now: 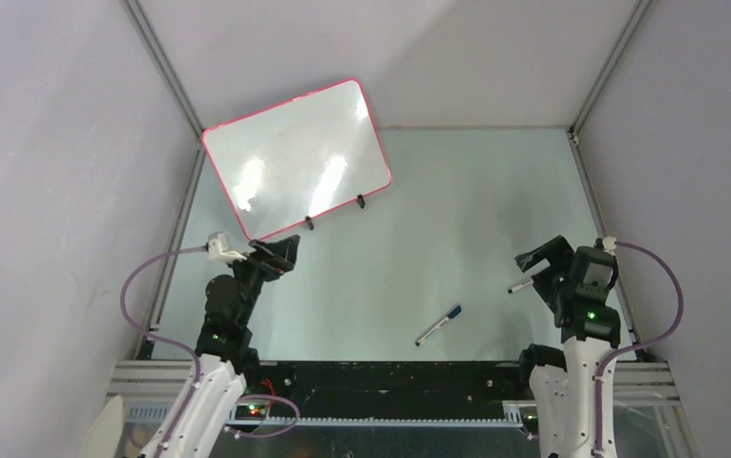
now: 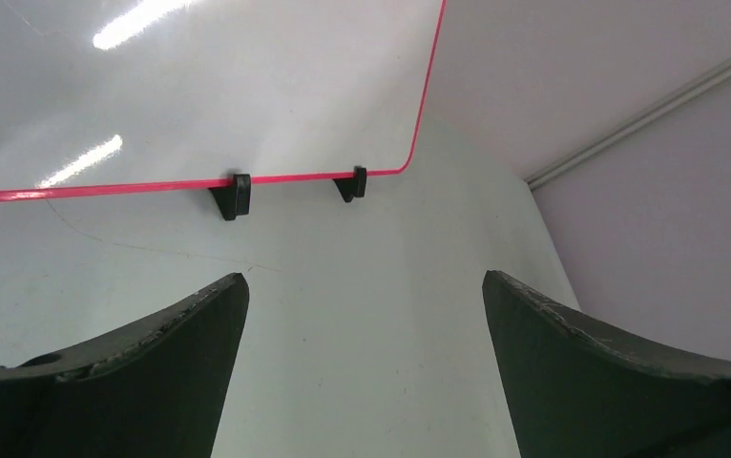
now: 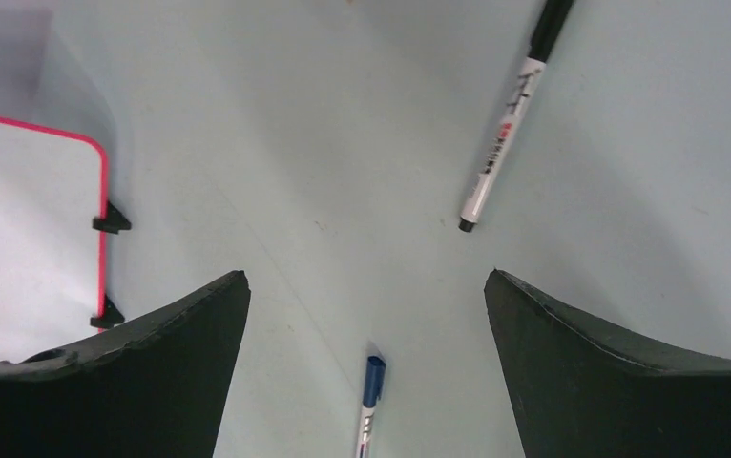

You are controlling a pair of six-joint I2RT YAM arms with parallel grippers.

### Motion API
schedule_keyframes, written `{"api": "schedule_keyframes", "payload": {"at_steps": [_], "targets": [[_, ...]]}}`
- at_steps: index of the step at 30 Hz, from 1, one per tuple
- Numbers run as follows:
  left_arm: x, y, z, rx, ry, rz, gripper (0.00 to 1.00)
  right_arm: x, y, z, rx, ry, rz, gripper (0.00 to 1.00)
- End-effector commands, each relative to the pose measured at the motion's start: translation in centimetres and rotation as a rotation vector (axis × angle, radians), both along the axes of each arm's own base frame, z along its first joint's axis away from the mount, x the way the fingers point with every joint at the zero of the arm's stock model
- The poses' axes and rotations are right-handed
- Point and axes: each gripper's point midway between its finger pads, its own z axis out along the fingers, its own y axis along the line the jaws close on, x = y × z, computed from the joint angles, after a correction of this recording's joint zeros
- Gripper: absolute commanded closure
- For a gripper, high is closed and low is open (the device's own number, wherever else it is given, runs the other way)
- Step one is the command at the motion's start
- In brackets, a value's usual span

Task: Write a sentence on the whiteboard
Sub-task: Open the whiteboard marker at the center of the board.

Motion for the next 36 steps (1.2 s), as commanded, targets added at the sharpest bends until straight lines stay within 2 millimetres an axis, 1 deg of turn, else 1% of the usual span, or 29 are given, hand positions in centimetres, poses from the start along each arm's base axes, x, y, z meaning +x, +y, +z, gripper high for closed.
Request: {"api": "schedule_keyframes", "payload": {"at_steps": [1,2,5,6,9,10,11,12,13,14,15,16,17,18,19,20,21,22,23,24,25,26,27,31,32,33,34,35,36], "targets": [[0.1,-1.2,1.7,0.025,-0.048,-0.067,0.01,-0.4,-0.9,0.9,-0.012,0.028,-0.061,0.04],[0.1,-1.5,1.7,0.026,-0.053,-0.085,0.01,-0.9,-1.1,0.3,-0.013,0.063,-0.084,0.05],[0.0,-3.0,1.6,0.043,-0.063,-0.174,0.01,-1.0,-1.1,0.0,-0.001,0.097,-0.096,0.07],[-0.1,-3.4,1.8,0.052,-0.079,-0.193,0.01,-1.0,-1.0,-0.1,-0.008,0.104,-0.091,0.08],[0.1,-4.1,0.9,0.081,-0.035,-0.204,0.01,-0.8,-0.9,-0.4,-0.027,0.123,-0.107,0.09],[0.0,-4.7,1.3,0.098,-0.044,-0.224,0.01,-0.7,-0.1,-0.4,-0.028,0.125,-0.074,0.10],[0.0,-4.8,1.0,0.109,-0.030,-0.222,0.00,-0.7,0.2,-0.4,-0.026,0.137,-0.080,0.10],[-0.2,-5.4,1.1,0.124,-0.037,-0.241,0.01,-0.7,1.4,-0.4,-0.028,0.143,-0.032,0.10],[-0.4,-5.9,1.3,0.131,-0.044,-0.254,0.01,-0.8,1.6,-0.6,-0.026,0.164,-0.054,0.12],[-0.5,-6.1,1.5,0.145,-0.058,-0.264,0.01,-0.9,3.0,-0.3,-0.033,0.165,-0.008,0.12],[-0.9,-6.6,1.8,0.150,-0.072,-0.285,0.01,-1.2,3.0,-0.6,-0.037,0.193,-0.052,0.12],[-0.9,-6.7,1.8,0.165,-0.082,-0.286,0.01,-1.5,4.5,-0.4,-0.046,0.191,0.005,0.13],[-1.2,-7.0,2.0,0.168,-0.091,-0.299,0.01,-2.0,5.6,-0.7,-0.057,0.213,0.016,0.14],[-1.3,-7.1,2.0,0.180,-0.099,-0.304,0.01,-2.2,6.2,-0.7,-0.056,0.218,0.020,0.14],[-1.5,-7.4,2.1,0.182,-0.105,-0.315,0.00,-2.7,7.5,-1.1,-0.052,0.240,0.039,0.14],[-1.5,-7.4,2.1,0.185,-0.109,-0.320,0.01,-3.0,8.2,-1.2,-0.049,0.248,0.050,0.15],[-1.6,-7.6,2.2,0.184,-0.110,-0.325,0.01,-3.6,9.3,-1.8,-0.048,0.279,0.060,0.16],[-1.7,-7.7,2.2,0.185,-0.111,-0.332,0.01,-3.8,9.9,-2.2,-0.032,0.303,0.038,0.16],[-1.8,-7.8,2.2,0.183,-0.112,-0.335,0.01,-4.5,11.0,-2.4,-0.042,0.314,0.079,0.16],[-1.8,-7.8,2.3,0.181,-0.114,-0.336,0.00,-4.6,11.7,-2.9,-0.034,0.335,0.065,0.16],[-1.8,-7.8,2.4,0.179,-0.116,-0.338,0.01,-5.2,12.8,-3.0,-0.039,0.344,0.103,0.17],[-1.9,-7.8,2.5,0.177,-0.119,-0.338,0.01,-5.3,13.5,-3.3,-0.035,0.360,0.094,0.18],[-1.9,-7.8,2.5,0.177,-0.120,-0.338,0.00,-5.7,14.4,-3.3,-0.043,0.361,0.123,0.19],[-2.0,-7.5,2.7,0.179,-0.127,-0.323,0.01,-6.8,16.8,-4.9,-0.069,0.443,0.145,0.24],[-2.1,-7.4,2.8,0.180,-0.131,-0.319,0.01,-7.2,17.5,-5.7,-0.073,0.481,0.160,0.29],[-2.1,-7.3,2.8,0.180,-0.133,-0.314,0.01,-7.5,17.9,-6.6,-0.086,0.515,0.166,0.31],[-2.1,-7.2,2.9,0.179,-0.134,-0.311,0.01,-7.5,18.6,-6.8,-0.075,0.521,0.182,0.33],[-2.1,-7.2,2.9,0.179,-0.137,-0.310,0.01,-7.5,18.7,-7.5,-0.092,0.538,0.181,0.33],[-2.1,-7.1,3.0,0.178,-0.138,-0.309,0.01,-7.3,19.0,-7.6,-0.089,0.536,0.185,0.35]]}}
